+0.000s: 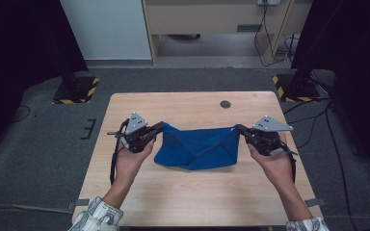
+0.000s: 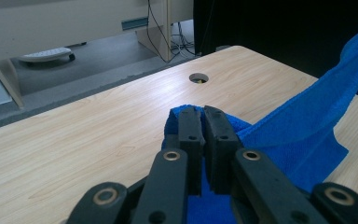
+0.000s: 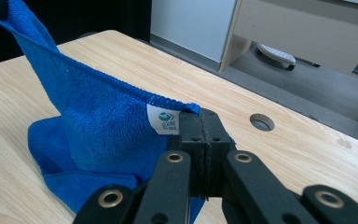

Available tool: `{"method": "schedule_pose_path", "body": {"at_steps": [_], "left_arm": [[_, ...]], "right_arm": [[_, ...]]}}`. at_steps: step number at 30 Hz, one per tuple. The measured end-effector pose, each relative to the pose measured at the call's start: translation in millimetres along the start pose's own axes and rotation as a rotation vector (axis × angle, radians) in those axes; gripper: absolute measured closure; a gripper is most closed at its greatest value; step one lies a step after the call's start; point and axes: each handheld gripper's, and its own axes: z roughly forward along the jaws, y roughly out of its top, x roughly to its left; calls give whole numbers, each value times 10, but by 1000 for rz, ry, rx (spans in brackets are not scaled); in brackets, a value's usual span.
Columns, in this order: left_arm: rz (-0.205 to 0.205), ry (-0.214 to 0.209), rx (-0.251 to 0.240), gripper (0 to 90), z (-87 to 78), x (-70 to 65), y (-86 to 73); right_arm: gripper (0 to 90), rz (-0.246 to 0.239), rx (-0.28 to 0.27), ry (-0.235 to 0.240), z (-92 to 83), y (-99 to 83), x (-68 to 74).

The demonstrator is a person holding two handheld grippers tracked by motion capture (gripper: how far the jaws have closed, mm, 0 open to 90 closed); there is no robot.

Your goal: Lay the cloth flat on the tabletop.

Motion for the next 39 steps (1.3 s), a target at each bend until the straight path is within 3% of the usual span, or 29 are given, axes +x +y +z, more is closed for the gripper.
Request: {"method": "schedule_pose_path", "body": {"at_steps": [8,24,34,39], "left_arm": [[6,1,-11,861,-87,-41,8],[47,-12,-29,857,-497,-344,70],[48,-29,-88,858,-800,-517,199],[50,-11,-91,858,-830,-534,246]], "right_arm": [[899,0,-15,2,-70,16,14],[899,-34,-42,19,-421,42,136],[899,-59,-103,23,-746,227,215],[899,-80,-111,21,-822,303,246]]}}
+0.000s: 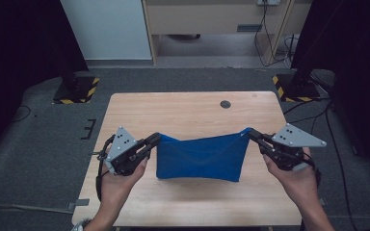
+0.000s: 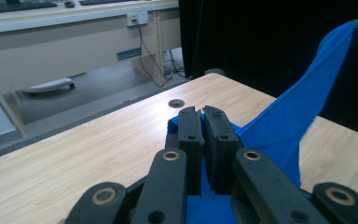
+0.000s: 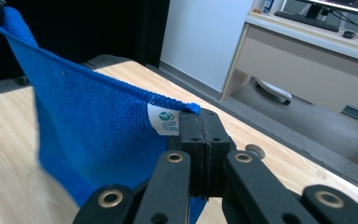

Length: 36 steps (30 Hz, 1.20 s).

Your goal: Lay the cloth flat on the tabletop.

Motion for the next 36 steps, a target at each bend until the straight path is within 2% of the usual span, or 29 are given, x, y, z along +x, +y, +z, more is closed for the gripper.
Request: {"method": "schedule_pose_path", "body": {"at_steps": [2,3,6,12,14,19,22,28,34,36], "left_arm": [[-13,6,13,858,74,58,-3],[-13,23,21,858,140,100,-13],[-28,44,46,854,313,229,-54],[-112,67,102,849,715,551,-199],[-119,88,119,847,855,641,-259],[-139,101,163,847,1126,764,-389],[-140,103,184,847,1272,817,-448],[-185,95,197,848,1486,906,-505],[-184,115,209,858,1638,960,-492],[-187,135,202,863,1671,990,-496]], "right_arm": [[899,-4,15,-7,61,2,-21],[899,-3,25,-10,110,-7,-42],[899,4,55,-17,306,-51,-114],[899,33,119,-22,772,-180,-255],[898,46,144,-25,925,-244,-305],[898,60,193,-44,1224,-421,-385],[898,71,214,-60,1335,-500,-437],[899,84,243,-88,1446,-593,-527],[898,100,256,-101,1558,-610,-576],[898,96,264,-107,1607,-607,-590]]}}
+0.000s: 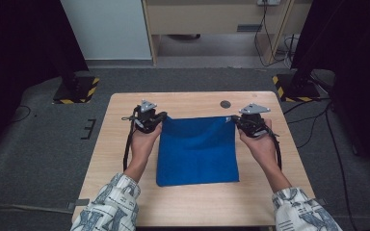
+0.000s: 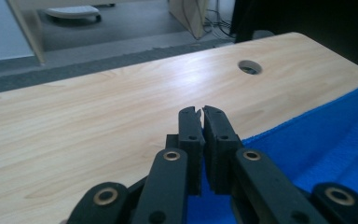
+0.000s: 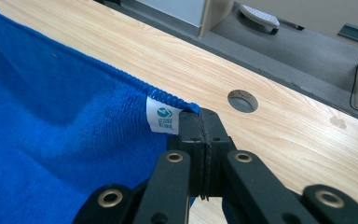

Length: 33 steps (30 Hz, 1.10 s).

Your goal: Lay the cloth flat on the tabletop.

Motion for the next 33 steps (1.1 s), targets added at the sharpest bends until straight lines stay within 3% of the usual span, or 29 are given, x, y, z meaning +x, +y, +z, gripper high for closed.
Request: {"method": "schedule_pose_path", "body": {"at_steps": [9,13,23,28,29,32,33], "left_arm": [[-17,0,40,867,252,94,27],[1,15,69,867,396,106,23],[-11,24,109,868,647,131,-47],[-42,34,110,862,766,200,-110],[-56,33,112,841,795,221,-117],[-70,33,93,677,846,250,-120],[-72,28,73,636,837,246,-111]], "right_arm": [[898,28,37,-14,209,39,-72],[898,27,59,-15,311,33,-112],[898,57,112,-10,548,-80,-211],[890,64,123,-16,670,-134,-237],[850,69,118,-24,705,-143,-246],[549,106,64,-101,800,-158,-271],[473,114,53,-106,823,-161,-274]]}}
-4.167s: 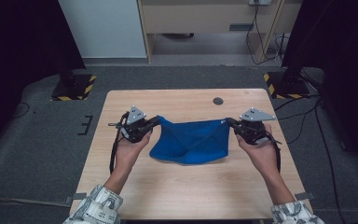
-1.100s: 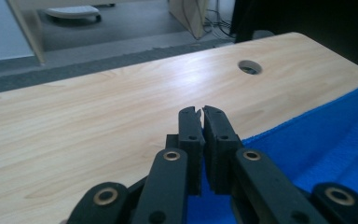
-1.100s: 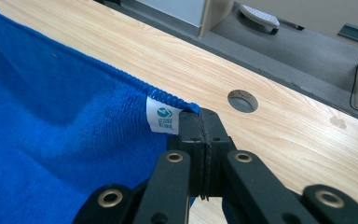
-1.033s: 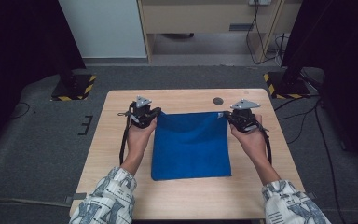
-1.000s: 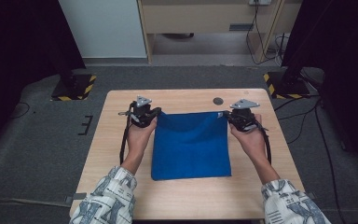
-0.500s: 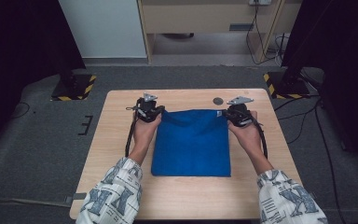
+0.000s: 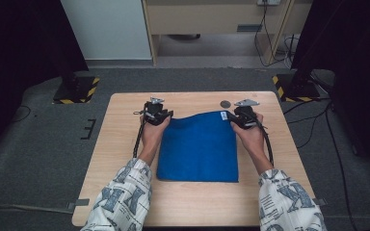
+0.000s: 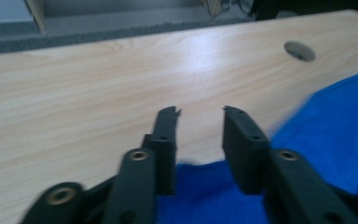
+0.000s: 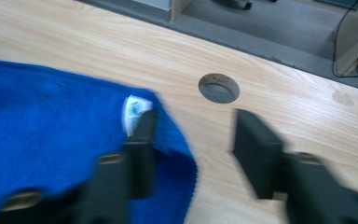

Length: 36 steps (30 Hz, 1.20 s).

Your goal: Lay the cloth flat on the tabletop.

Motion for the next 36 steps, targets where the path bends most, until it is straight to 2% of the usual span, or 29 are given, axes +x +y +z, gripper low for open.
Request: {"method": "schedule_pose_path", "body": {"at_steps": [1,2,5,9,13,16,17,21,23,24,31,36], "left_arm": [[13,-2,-14,582,-18,-8,13],[34,-2,-26,564,-47,-26,32],[67,-9,-40,533,-122,-57,74],[102,-3,-42,506,-277,-106,100],[135,3,-48,470,-460,-150,82],[134,-4,-65,460,-598,-153,41],[132,-19,-72,451,-639,-146,25],[150,-41,-63,444,-696,-122,-21],[170,-22,-60,443,-718,-109,-41],[168,-21,-61,443,-718,-104,-43],[161,0,-52,449,-734,-67,-50],[150,-6,-40,446,-760,-69,-52]], "right_arm": [[397,-4,2,-16,17,-3,9],[372,-14,7,-26,24,-8,21],[321,-35,-4,-25,-3,-36,38],[259,-23,12,-10,-78,-86,41],[229,-14,14,5,-214,-151,49],[232,-15,15,21,-325,-201,79],[232,-19,15,29,-360,-215,90],[271,-41,13,46,-450,-266,122],[290,-42,14,51,-476,-291,130],[288,-41,11,53,-480,-292,124],[259,-25,24,48,-371,-201,59],[233,22,41,51,-123,-53,-60]]}}
